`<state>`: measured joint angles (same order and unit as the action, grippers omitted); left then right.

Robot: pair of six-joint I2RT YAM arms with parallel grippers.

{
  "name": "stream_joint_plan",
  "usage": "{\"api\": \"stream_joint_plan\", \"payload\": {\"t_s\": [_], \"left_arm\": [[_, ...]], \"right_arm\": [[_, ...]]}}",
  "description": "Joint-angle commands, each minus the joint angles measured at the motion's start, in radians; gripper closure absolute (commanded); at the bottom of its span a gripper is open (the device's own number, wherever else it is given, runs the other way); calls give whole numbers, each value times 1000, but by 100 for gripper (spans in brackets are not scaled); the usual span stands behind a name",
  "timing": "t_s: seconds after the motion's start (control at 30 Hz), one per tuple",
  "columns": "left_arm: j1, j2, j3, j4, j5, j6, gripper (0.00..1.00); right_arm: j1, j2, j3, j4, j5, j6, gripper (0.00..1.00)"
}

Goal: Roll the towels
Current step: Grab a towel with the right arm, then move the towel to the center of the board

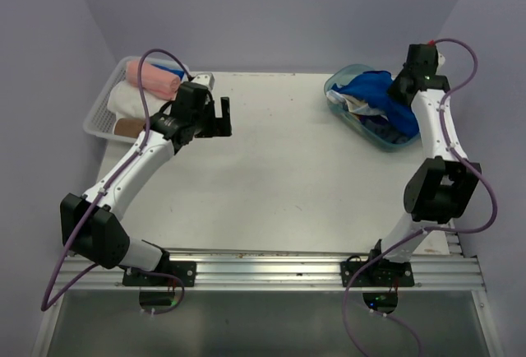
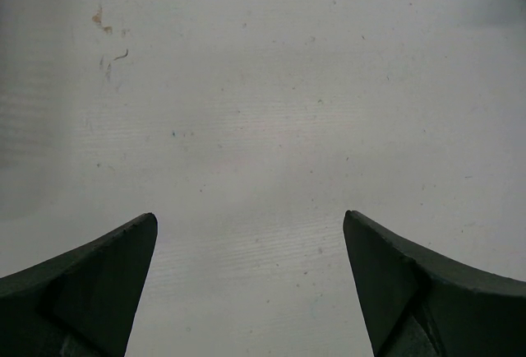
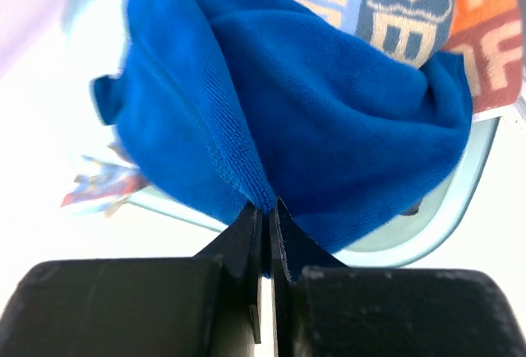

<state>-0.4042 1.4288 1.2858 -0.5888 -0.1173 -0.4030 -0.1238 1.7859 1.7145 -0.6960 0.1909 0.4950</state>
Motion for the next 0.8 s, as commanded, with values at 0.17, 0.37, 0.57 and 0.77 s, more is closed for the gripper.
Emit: {"api": "stream_joint_plan", "payload": {"t_s": [0.17, 0.37, 0.57, 0.77], "left_arm": [[11, 24, 122, -42, -28, 6, 0], [54, 30, 207, -69, -12, 9, 1], [171, 15, 250, -106, 80, -28, 1], [248, -7, 228, -106, 108, -46, 1]], "right_arm": [[48, -339, 57, 16, -123, -19, 100], [254, -416, 178, -23, -131, -78, 100], [489, -431, 160, -13, -179, -67, 100], [742, -338, 25, 24, -140, -36, 100]]}}
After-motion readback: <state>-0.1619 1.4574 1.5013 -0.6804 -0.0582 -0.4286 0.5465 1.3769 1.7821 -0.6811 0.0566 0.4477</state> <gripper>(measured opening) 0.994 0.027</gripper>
